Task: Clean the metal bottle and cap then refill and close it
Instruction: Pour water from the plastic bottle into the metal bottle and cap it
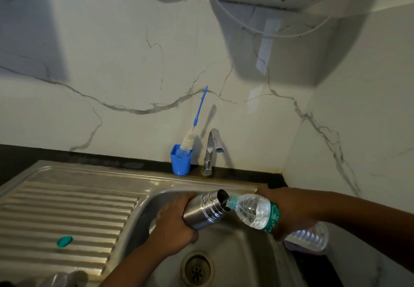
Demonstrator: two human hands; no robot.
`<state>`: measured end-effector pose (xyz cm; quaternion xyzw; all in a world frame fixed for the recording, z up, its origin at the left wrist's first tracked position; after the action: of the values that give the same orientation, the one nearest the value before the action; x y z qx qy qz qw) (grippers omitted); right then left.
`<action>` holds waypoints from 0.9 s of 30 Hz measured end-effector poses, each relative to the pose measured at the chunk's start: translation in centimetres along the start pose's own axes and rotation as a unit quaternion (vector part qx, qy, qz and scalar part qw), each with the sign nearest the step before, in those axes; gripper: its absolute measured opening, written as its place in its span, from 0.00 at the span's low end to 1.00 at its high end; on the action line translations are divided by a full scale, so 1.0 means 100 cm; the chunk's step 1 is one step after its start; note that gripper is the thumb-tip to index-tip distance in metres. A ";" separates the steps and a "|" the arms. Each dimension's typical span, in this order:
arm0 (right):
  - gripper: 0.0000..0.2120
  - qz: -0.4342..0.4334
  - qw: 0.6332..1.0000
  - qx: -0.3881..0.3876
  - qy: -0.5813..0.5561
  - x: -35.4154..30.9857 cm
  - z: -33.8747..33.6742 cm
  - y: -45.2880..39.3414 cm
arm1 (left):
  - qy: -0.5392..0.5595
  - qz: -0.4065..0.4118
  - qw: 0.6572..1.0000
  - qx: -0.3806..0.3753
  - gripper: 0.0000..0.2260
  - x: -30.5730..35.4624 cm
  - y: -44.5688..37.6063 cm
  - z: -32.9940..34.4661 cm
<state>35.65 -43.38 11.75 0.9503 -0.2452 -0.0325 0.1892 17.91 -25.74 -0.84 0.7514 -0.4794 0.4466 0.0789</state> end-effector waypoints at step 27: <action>0.33 0.005 0.998 -0.028 0.063 -0.020 0.017 -0.017 | -0.025 -0.067 0.997 -0.032 0.41 -0.011 0.013 0.001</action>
<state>34.39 -41.64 9.49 0.9436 -0.2369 0.0215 0.2305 16.79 -25.76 -2.13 0.7897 -0.4439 0.4059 0.1208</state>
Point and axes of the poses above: each hand's wrist, its own y-axis away from the middle knuckle, its own z-axis out of the palm, x = y × z, the point moved 2 cm from there along -y, towards the middle knuckle, and after that the axes turned 11 degrees about z, right-handed, at the moved point
